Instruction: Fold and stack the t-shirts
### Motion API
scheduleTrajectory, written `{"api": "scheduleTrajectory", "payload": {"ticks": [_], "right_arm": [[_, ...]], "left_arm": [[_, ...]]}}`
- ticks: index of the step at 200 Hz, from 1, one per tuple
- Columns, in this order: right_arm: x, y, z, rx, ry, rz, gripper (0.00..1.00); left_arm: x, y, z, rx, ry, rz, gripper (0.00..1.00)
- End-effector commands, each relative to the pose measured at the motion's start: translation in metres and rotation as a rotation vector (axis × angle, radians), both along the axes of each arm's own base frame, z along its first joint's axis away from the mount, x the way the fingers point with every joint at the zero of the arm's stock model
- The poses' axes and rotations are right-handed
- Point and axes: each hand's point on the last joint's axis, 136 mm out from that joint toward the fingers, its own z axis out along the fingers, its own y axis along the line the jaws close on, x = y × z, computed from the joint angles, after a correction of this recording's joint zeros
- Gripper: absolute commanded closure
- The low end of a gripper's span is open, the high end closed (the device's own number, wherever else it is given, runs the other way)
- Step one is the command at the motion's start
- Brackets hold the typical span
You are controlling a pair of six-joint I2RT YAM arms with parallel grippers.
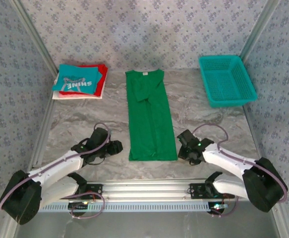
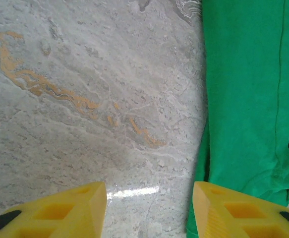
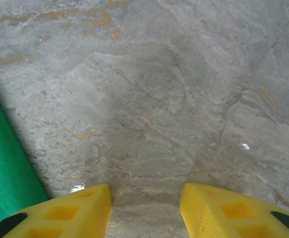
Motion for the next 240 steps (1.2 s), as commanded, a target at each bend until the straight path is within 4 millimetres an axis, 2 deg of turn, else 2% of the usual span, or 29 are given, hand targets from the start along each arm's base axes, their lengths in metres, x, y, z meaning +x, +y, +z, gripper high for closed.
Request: {"api": "scheduleTrajectory", "payload": {"ticks": [1,15,32,58,88,115,183,208,240], "right_arm": [[-0.054,0.083,-0.038,0.377,0.262,0.104,0.54],[-0.061,0.093,-0.039,0.397,0.281,0.131,0.54],[-0.061,0.099,-0.032,0.399,0.268,0.163,0.54],[-0.047,0.088,-0.013,0.376,0.206,0.158,0.54],[-0.032,0.076,0.013,0.374,0.146,0.155,0.54],[-0.024,0.069,0.028,0.376,0.108,0.153,0.54],[-0.011,0.065,0.035,0.370,0.065,0.157,0.54],[-0.008,0.060,0.034,0.363,0.059,0.146,0.55],[-0.003,0.058,0.034,0.370,0.044,0.139,0.55]], "left_arm": [[-0.007,0.001,-0.007,0.012,0.031,-0.026,0.50],[-0.007,-0.001,-0.006,0.003,0.032,-0.034,0.50],[-0.009,-0.007,-0.003,-0.026,0.036,-0.056,0.50],[-0.017,-0.027,0.005,-0.103,0.056,-0.132,0.54],[-0.028,-0.049,0.016,-0.103,0.071,-0.214,0.56],[-0.027,-0.062,0.014,-0.091,0.089,-0.235,0.56],[-0.020,-0.086,0.000,-0.063,0.136,-0.279,0.58],[-0.019,-0.093,0.000,-0.078,0.133,-0.287,0.63],[-0.023,-0.090,-0.010,-0.048,0.162,-0.280,0.64]]}}
